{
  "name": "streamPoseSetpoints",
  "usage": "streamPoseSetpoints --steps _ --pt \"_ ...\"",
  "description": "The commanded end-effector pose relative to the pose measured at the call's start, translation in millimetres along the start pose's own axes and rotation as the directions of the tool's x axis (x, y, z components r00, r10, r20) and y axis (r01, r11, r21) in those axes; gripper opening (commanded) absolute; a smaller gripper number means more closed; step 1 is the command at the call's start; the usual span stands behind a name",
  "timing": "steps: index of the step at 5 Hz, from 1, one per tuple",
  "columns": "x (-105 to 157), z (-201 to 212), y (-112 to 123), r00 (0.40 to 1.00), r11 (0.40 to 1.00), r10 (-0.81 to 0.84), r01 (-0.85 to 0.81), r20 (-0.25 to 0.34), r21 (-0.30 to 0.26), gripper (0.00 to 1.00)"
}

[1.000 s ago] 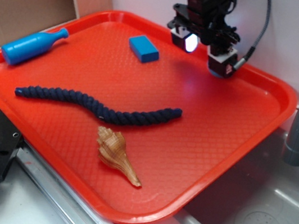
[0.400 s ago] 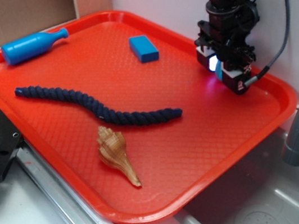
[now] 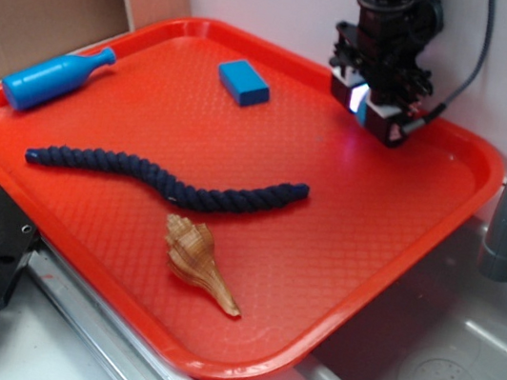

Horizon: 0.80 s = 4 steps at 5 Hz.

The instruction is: Grab the blue ball.

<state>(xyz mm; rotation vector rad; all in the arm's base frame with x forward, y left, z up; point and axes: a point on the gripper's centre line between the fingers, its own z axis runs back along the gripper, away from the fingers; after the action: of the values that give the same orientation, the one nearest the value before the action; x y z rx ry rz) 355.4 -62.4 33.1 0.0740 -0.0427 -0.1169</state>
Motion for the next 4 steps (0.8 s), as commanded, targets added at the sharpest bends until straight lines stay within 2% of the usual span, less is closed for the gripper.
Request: streamPoseSetpoints --steps 1,3,4 --pt "-40.6 103.9 24.7 0.977 0.983 0.181 -0.177 0.114 -0.039 0.00" --pt "-124.4 158.4 24.8 0.951 0.950 0.303 -0.295 0.065 -0.106 0.00" --pt "-152.1 167.4 23.4 0.956 0.953 0.289 -0.282 0.052 -0.106 0.00"
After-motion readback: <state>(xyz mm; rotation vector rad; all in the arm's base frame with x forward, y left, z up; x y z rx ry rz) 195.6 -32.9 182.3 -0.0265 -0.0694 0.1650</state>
